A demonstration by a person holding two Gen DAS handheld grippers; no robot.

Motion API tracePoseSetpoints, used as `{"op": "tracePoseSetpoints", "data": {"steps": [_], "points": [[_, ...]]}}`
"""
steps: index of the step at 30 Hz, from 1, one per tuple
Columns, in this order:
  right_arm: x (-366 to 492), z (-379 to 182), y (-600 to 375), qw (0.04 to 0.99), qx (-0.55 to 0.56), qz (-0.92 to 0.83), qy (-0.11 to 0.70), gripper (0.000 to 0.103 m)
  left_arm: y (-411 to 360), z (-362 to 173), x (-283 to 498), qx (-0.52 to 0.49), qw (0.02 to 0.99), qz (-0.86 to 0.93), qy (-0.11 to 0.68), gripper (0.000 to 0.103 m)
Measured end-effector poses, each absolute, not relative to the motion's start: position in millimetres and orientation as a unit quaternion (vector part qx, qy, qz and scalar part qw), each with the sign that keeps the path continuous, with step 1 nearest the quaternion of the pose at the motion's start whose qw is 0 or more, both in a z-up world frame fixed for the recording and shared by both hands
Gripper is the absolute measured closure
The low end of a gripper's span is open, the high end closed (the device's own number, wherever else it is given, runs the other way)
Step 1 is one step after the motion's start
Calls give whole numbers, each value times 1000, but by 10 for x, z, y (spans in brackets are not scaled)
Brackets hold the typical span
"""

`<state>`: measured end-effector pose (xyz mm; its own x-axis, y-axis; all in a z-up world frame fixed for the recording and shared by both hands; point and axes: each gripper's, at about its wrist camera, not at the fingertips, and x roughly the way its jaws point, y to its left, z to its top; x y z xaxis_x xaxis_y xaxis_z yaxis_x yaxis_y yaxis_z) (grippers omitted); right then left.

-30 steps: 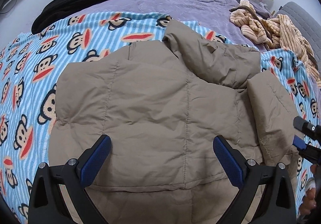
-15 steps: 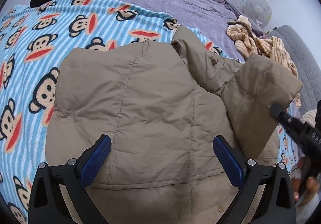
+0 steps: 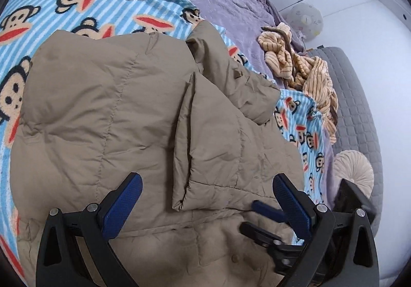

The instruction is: Fold large clothes

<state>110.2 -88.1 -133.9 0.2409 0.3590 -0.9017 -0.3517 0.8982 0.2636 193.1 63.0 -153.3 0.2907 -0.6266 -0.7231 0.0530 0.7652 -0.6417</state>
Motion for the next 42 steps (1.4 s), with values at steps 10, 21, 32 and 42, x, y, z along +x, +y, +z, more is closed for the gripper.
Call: {"op": "tracePoseSetpoints", "data": {"steps": [10,21,32,42], "points": [[500,-1484,-2713,768,229,78,593,89,174,-1635,2155,-200,770,-200,572,23],[701,-1466,-3169,826,164,-32,539,95,121,-1587,1935,-164,779,-190,574,90],[828,-1757,-3463,821,150,-72,547,102,81,-1765,1953,-110,795,-137,581,74],[286,-1374,-3425,812,184,-49,551,92,531,-1325,1795,-73,844,-70,527,45]]}}
